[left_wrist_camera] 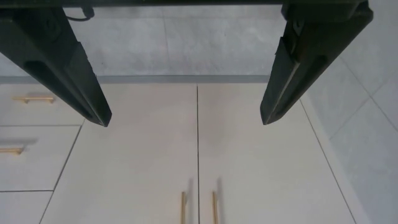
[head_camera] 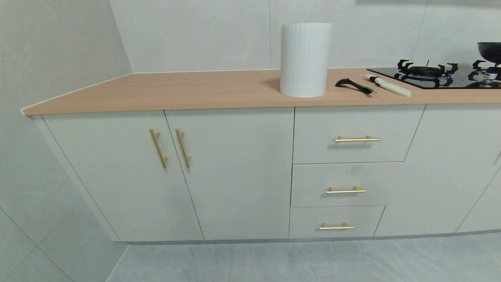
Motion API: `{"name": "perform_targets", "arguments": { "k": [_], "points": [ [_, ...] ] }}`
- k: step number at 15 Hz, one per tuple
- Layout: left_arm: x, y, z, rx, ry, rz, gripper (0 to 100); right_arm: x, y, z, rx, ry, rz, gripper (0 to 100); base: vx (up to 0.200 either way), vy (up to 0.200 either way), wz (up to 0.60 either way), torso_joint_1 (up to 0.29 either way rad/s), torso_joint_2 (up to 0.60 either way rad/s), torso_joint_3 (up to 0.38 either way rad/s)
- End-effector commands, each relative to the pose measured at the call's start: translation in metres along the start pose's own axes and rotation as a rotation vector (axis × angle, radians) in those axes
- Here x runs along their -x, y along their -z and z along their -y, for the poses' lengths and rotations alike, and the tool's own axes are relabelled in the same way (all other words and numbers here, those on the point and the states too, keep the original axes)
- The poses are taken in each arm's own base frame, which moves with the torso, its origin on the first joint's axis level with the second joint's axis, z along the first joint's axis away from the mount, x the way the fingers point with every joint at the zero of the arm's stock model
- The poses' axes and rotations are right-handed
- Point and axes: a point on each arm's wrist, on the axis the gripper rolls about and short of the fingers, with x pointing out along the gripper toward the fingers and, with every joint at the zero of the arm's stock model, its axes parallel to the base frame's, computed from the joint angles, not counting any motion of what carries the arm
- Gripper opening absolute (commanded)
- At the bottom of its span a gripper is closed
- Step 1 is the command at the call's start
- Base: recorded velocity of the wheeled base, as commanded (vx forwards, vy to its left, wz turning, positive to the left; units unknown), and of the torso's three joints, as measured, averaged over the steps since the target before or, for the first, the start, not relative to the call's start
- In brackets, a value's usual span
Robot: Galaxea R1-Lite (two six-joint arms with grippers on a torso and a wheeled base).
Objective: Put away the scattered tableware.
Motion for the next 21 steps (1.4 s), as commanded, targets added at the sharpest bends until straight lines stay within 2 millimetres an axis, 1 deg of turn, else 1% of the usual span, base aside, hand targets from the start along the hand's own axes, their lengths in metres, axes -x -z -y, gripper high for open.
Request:
{"name": "perform_targets", "arguments": {
  "k": [1,6,13,17,18,19,20,21],
  "points": [
    [0.0,0.0,0.0,0.0,-0.002,-0.003,100,0.0,0.0,0.0,0.0,0.0,-0.001,100,0.2,0.0,0.0,-0.012,0.0,0.007],
    [0.0,0.0,0.0,0.0,-0.002,-0.003,100,0.0,0.0,0.0,0.0,0.0,-0.001,100,0.2,0.0,0.0,0.003,0.0,0.001],
    [0.0,0.0,0.0,0.0,-0.003,-0.003,100,0.0,0.0,0.0,0.0,0.0,-0.001,100,0.0,0.0,0.0,0.0,0.0,0.0],
    [0.0,0.0,0.0,0.0,-0.003,-0.003,100,0.0,0.0,0.0,0.031,0.0,0.0,100,0.0,0.0,0.0,0.0,0.0,0.0],
    [0.0,0.0,0.0,0.0,-0.003,-0.003,100,0.005,-0.017,0.0,0.02,-0.007,0.075,100,0.0,0.0,0.0,0.0,0.0,0.0],
    [0.0,0.0,0.0,0.0,-0.002,-0.003,100,0.01,-0.037,0.0,-0.008,-0.051,0.124,100,0.0,0.0,0.0,0.0,0.0,0.0],
    [0.0,0.0,0.0,0.0,-0.002,-0.003,100,0.007,-0.046,-0.001,-0.011,-0.093,0.098,100,0.0,0.0,0.0,0.0,0.0,0.0],
    [0.0,0.0,0.0,0.0,-0.003,-0.003,100,-0.001,-0.052,-0.002,-0.01,-0.116,0.038,100,0.0,0.0,0.0,0.0,0.0,0.0]
  ]
}}
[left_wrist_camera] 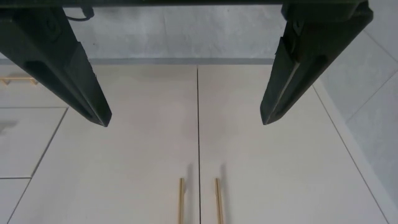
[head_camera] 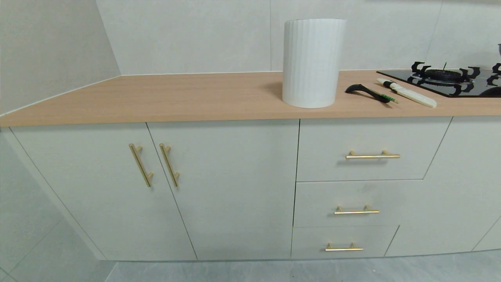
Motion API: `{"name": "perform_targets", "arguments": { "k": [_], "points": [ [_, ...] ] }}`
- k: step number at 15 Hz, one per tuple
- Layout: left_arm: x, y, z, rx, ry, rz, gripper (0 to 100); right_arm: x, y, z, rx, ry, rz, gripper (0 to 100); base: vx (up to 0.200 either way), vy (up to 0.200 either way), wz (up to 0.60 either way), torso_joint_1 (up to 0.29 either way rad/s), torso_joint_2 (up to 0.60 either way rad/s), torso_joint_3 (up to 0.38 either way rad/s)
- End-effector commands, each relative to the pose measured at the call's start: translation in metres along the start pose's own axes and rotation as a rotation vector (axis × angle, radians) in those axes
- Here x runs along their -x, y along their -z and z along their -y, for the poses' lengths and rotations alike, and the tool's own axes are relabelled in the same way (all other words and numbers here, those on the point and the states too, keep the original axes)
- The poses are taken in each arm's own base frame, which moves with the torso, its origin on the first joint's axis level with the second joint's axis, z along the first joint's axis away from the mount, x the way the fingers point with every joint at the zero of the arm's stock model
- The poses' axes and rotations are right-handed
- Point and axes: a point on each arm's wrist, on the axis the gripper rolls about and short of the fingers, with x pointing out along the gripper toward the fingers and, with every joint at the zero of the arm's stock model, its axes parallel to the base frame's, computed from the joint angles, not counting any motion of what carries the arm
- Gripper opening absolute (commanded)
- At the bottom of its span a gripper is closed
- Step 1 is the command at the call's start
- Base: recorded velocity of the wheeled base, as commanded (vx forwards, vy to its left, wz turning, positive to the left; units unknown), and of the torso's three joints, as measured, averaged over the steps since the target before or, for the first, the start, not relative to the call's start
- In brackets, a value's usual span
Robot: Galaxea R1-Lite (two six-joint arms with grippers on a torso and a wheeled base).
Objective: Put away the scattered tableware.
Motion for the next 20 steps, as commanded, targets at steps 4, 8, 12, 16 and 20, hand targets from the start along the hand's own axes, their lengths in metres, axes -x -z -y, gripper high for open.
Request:
{"name": "perform_targets", "arguments": {
  "k": [4,8,12,16,20],
  "points": [
    [0.0,0.0,0.0,0.0,0.0,-0.002,100,-0.046,-0.028,-0.002,-0.032,-0.153,-0.29,100,0.0,0.0,0.0,0.0,0.0,0.0],
    [0.0,0.0,0.0,0.0,0.0,-0.002,100,-0.117,-0.051,-0.005,-0.043,-0.17,-0.519,100,0.0,0.0,0.0,0.0,0.0,0.0],
    [0.0,0.0,0.0,0.0,0.0,-0.002,100,-0.171,-0.033,-0.008,-0.042,-0.168,-0.633,100,0.0,0.0,0.0,0.0,0.0,0.0],
    [0.0,0.0,0.0,0.0,-0.001,-0.002,100,-0.228,-0.002,-0.015,-0.036,-0.188,-0.707,100,0.0,0.0,0.0,0.0,0.0,0.0],
    [0.0,0.0,0.0,0.0,-0.001,-0.002,100,-0.273,0.029,-0.02,-0.032,-0.192,-0.733,100,0.0,0.0,0.0,0.0,0.0,0.0]
  ]
}}
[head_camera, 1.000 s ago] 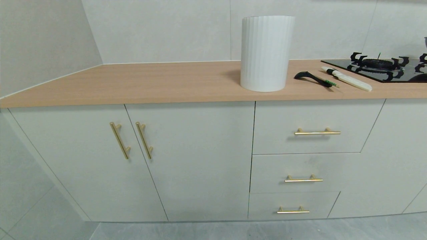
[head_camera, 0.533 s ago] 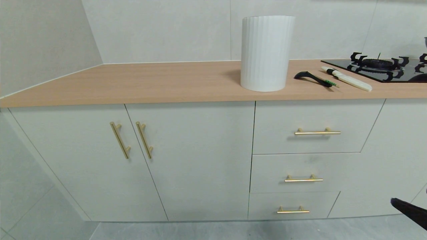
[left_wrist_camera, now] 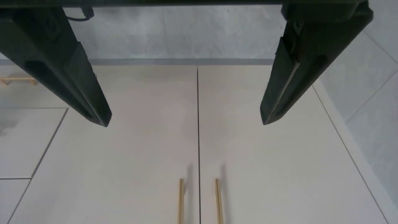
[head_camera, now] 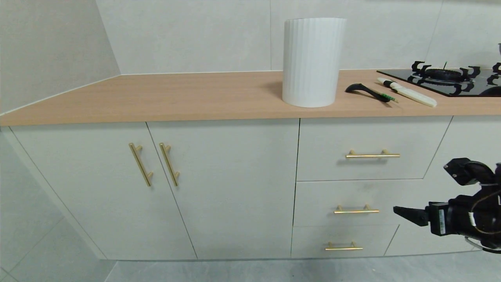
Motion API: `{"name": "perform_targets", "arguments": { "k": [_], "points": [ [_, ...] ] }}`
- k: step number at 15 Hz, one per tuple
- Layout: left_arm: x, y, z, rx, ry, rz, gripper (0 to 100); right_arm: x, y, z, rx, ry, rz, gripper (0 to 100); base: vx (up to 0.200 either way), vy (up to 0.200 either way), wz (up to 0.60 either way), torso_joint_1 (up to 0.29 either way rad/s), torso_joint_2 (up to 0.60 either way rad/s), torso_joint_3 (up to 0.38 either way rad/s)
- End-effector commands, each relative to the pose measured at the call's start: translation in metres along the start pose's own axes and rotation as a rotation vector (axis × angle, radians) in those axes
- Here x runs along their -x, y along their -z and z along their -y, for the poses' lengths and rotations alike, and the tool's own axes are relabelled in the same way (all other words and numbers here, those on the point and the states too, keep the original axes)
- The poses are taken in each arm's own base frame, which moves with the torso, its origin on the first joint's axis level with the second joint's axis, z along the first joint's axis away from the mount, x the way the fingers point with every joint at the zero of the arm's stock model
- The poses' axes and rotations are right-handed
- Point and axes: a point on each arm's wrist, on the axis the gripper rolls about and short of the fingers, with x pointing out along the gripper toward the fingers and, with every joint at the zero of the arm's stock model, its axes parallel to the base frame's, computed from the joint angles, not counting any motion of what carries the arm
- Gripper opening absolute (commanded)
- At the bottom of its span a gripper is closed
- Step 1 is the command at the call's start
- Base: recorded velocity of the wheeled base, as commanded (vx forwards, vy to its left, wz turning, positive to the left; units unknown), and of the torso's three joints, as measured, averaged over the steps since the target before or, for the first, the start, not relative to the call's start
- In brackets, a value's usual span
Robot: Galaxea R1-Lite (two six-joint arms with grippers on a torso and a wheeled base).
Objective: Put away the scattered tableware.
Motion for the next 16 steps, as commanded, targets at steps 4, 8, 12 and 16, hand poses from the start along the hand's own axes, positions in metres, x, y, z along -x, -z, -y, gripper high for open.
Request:
{"name": "perform_targets", "arguments": {
  "k": [4,8,12,16],
  "points": [
    [0.0,0.0,0.0,0.0,-0.001,-0.001,100,-0.112,0.022,0.013,0.021,0.087,-0.104,100,0.0,0.0,0.0,0.0,0.0,0.0],
    [0.0,0.0,0.0,0.0,-0.001,-0.001,100,-0.15,0.046,0.013,0.029,0.107,-0.084,100,0.0,0.0,0.0,0.0,0.0,0.0],
    [0.0,0.0,0.0,0.0,-0.001,-0.001,100,-0.174,0.059,0.017,0.03,0.15,0.01,100,0.0,0.0,0.0,0.0,0.0,0.0],
    [0.0,0.0,0.0,0.0,-0.001,-0.001,100,-0.188,0.064,0.02,0.021,0.178,0.03,100,0.0,0.0,0.0,0.0,0.0,0.0]
  ]
}}
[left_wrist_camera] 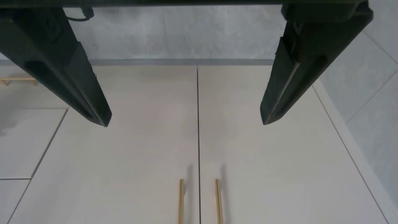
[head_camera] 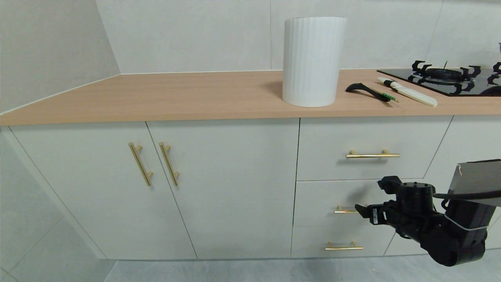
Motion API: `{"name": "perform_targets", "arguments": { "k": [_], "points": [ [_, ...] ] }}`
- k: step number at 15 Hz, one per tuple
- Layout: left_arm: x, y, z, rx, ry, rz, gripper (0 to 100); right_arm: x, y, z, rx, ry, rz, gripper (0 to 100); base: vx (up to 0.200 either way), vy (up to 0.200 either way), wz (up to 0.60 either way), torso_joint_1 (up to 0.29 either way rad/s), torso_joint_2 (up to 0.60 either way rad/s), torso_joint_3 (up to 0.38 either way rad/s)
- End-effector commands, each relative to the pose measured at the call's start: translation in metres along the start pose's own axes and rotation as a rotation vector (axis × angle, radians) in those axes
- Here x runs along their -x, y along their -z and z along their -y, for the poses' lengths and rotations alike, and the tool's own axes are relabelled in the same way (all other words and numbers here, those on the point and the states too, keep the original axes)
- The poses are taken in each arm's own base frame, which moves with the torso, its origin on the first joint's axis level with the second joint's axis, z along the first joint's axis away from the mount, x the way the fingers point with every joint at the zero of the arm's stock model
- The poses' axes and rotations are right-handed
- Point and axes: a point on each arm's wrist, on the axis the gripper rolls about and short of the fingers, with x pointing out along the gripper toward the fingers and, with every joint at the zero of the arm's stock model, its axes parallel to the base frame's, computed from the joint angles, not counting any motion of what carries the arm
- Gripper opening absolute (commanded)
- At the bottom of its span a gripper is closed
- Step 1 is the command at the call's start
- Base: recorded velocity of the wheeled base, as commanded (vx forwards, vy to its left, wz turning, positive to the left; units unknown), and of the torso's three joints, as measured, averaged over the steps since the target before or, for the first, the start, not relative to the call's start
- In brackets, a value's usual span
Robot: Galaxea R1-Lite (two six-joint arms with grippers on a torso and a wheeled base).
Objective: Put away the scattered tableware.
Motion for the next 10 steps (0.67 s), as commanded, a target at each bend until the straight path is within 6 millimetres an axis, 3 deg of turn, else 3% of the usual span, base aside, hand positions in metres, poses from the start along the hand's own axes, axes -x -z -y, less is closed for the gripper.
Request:
{"name": "perform_targets", "arguments": {
  "k": [1,10],
  "points": [
    [0.0,0.0,0.0,0.0,0.002,-0.002,100,-0.012,0.012,-0.001,-0.002,0.014,-0.028,100,0.0,0.0,0.0,0.0,0.0,0.0],
    [0.0,0.0,0.0,0.0,-0.001,-0.002,100,-0.042,0.021,-0.001,-0.054,0.065,0.053,100,0.0,0.0,0.0,0.0,0.0,0.0]
  ]
}}
